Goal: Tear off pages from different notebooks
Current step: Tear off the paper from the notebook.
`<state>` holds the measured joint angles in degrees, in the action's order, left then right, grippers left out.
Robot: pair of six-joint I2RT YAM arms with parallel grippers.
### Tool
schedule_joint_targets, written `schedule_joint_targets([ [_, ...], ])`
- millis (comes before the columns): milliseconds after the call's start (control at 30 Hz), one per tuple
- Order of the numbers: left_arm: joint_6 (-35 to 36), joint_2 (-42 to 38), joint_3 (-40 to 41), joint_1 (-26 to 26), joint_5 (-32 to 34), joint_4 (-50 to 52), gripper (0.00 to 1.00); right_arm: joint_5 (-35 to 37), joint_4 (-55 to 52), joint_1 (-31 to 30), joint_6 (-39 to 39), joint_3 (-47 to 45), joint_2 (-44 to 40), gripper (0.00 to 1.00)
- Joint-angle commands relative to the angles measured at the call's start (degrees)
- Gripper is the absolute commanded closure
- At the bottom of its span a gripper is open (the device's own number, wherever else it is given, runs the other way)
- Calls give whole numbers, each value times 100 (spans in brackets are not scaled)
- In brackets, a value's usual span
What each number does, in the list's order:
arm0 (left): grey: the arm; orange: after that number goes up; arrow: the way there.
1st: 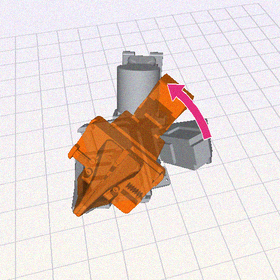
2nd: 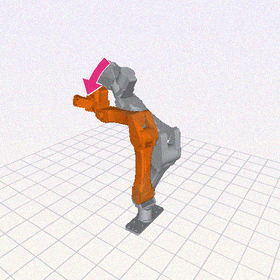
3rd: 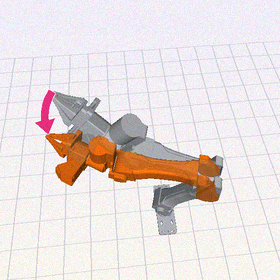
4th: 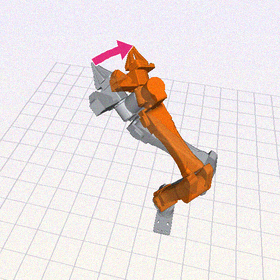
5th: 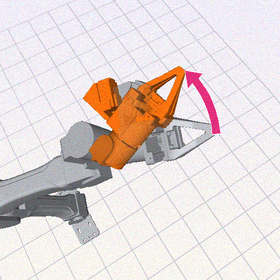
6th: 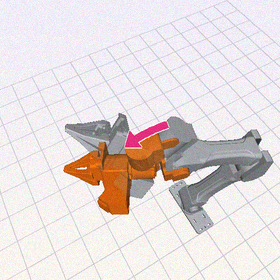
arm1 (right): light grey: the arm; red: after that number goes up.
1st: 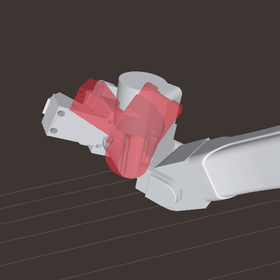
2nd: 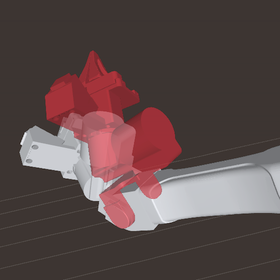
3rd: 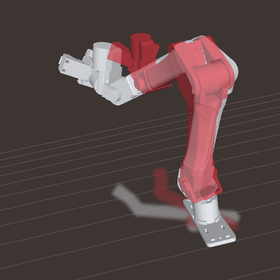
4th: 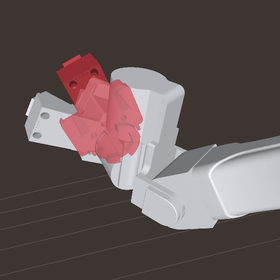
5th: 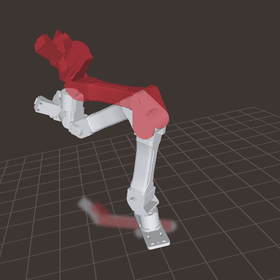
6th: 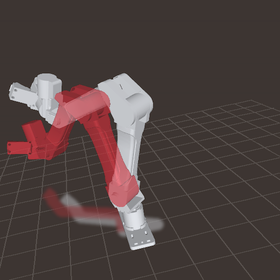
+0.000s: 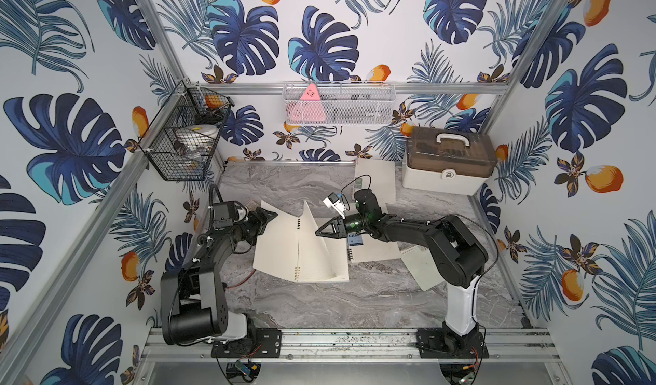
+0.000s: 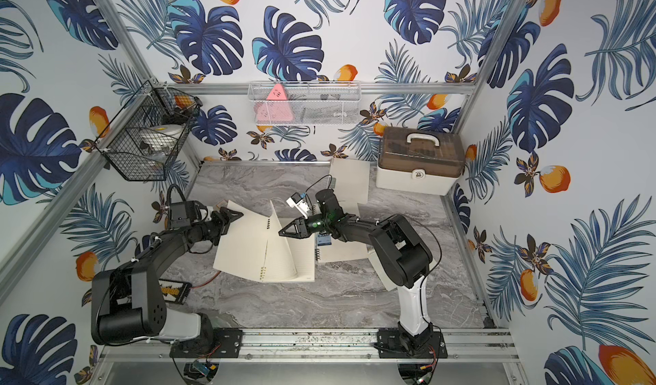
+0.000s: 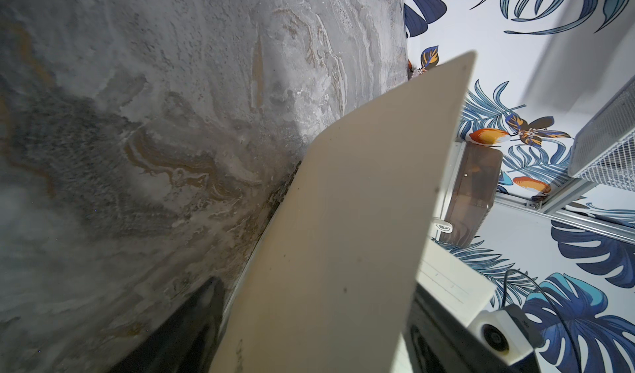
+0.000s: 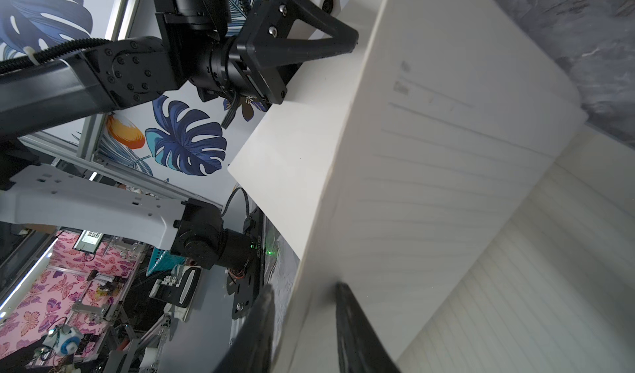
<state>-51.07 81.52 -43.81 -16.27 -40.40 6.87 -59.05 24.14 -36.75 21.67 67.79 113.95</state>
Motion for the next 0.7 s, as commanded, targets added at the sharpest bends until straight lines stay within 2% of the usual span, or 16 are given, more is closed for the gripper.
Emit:
schedule_joint_targets([
  [0,-25,-7,-5,-8,-55,-84,17,-165,406,-6,102,-29,-84,69],
  [133,-35,-5,-9,-7,-49,-93,17,176,-347,-60,-458,114,-114,69],
  [267,-41,-5,-6,-6,-55,-107,17,677,-1667,-285,-1311,517,-18,60],
  [500,-30,-13,-13,-8,-35,-84,17,1265,-2439,-392,-1742,747,189,47],
  [667,-38,-2,-5,-10,-38,-110,17,1675,-2897,-431,-1991,878,390,45],
])
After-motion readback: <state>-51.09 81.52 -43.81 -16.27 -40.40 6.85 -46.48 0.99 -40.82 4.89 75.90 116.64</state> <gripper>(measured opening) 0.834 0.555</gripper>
